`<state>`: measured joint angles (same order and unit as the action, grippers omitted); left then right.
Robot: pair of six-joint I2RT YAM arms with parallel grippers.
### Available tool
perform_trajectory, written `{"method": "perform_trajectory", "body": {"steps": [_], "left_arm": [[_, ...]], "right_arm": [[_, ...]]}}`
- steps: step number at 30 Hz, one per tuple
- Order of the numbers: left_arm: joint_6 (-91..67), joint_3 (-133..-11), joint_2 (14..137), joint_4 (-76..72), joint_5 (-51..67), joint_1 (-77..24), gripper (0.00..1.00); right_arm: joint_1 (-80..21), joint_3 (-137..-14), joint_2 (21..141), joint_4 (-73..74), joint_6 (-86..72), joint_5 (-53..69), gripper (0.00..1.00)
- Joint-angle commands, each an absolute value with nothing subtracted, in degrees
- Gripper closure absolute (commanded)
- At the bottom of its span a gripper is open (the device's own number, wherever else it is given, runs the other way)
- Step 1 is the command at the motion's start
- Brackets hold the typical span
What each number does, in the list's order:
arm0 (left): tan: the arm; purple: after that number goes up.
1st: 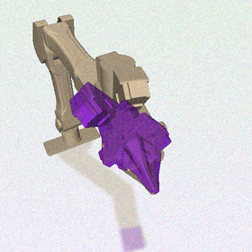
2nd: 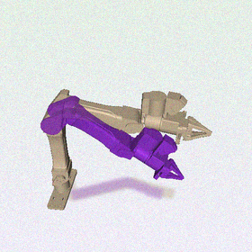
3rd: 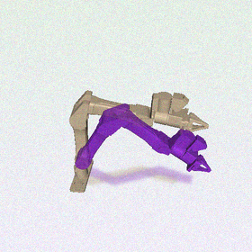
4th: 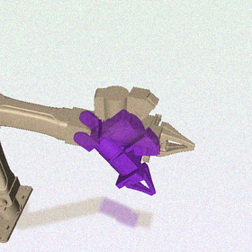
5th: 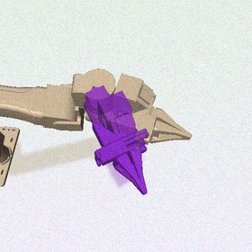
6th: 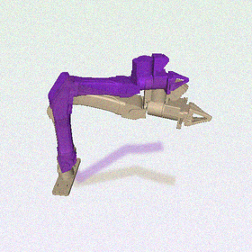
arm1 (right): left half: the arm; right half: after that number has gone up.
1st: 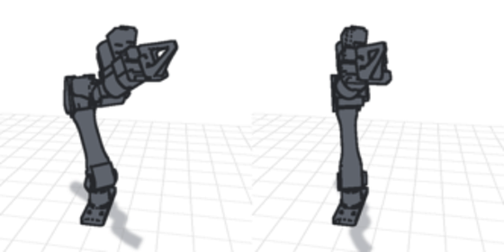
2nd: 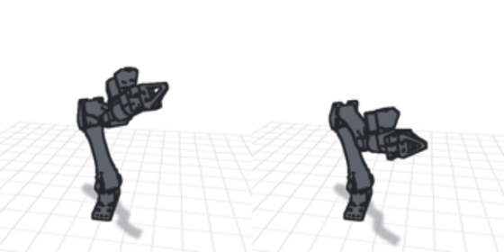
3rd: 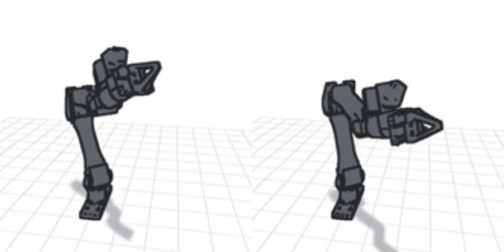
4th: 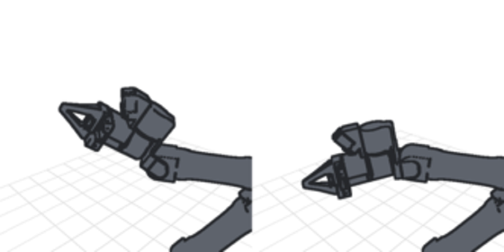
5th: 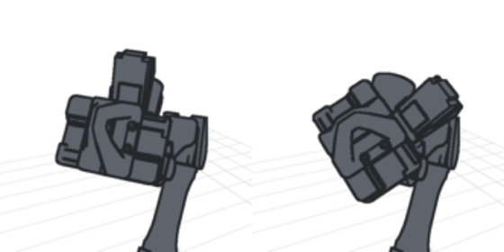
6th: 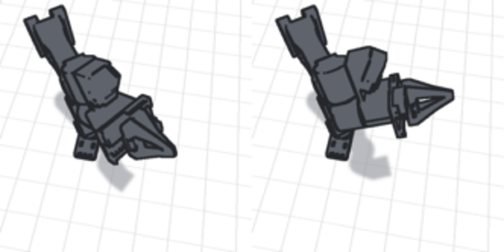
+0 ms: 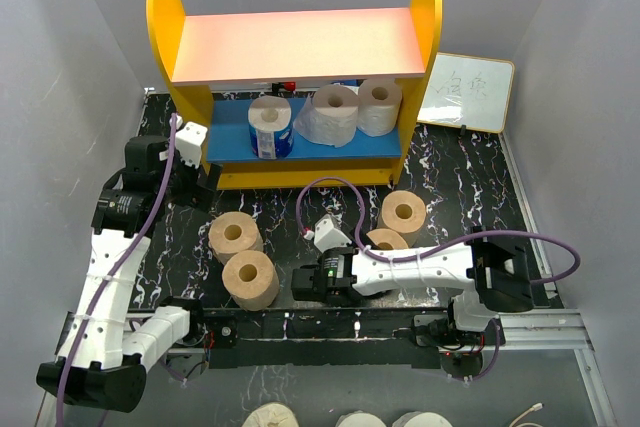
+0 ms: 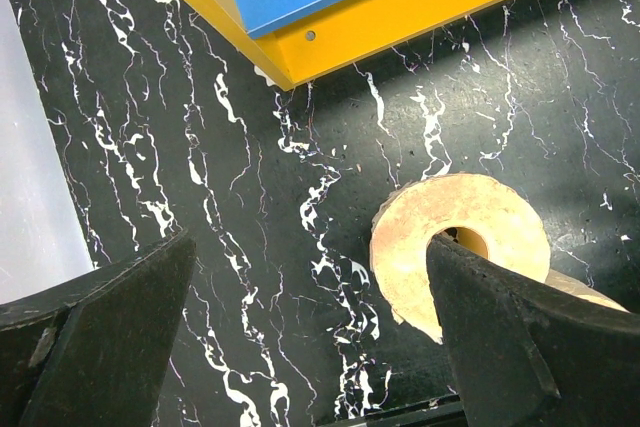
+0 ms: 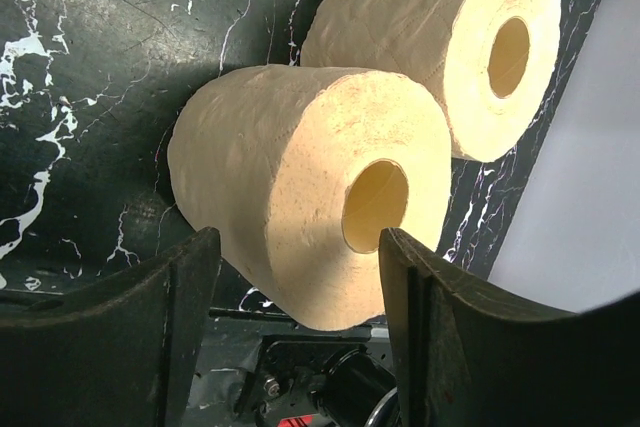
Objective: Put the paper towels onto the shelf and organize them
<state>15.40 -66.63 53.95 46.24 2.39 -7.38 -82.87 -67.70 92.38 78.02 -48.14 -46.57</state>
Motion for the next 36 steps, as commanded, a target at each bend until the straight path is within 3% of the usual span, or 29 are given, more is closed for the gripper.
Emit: {"method": "perform_trajectory", "body": {"steps": [1,10,18,20,27,36], "left_arm": [[14.79,-66.97,53.5,45.62,2.24,-6.69,0.01],[14.78,-66.22,53.11,45.23,1.85,-6.34,0.01],[14.8,-65.67,52.64,45.11,1.8,-6.15,0.01],[14.77,-65.63,52.63,45.07,1.89,-6.13,0.01],[14.66,-65.6,52.8,44.82,2.19,-6.07,0.01],[14.66,-65.02,52.62,44.69,1.72,-6.05,0.01]], "right_arm": [[-82.8,-68.13,93.9,78.13,-50.18,-48.83,0.39],[-82.79,-67.55,94.72,78.13,-51.29,-49.46,0.54],[-82.78,-66.56,97.43,78.14,-52.39,-49.75,0.55],[-82.72,-66.49,98.0,78.13,-52.43,-49.76,0.62],[-82.66,-66.53,98.71,78.13,-52.34,-49.78,1.0],[-85.01,-77.37,94.57,78.22,-46.03,-51.21,1.0]]}}
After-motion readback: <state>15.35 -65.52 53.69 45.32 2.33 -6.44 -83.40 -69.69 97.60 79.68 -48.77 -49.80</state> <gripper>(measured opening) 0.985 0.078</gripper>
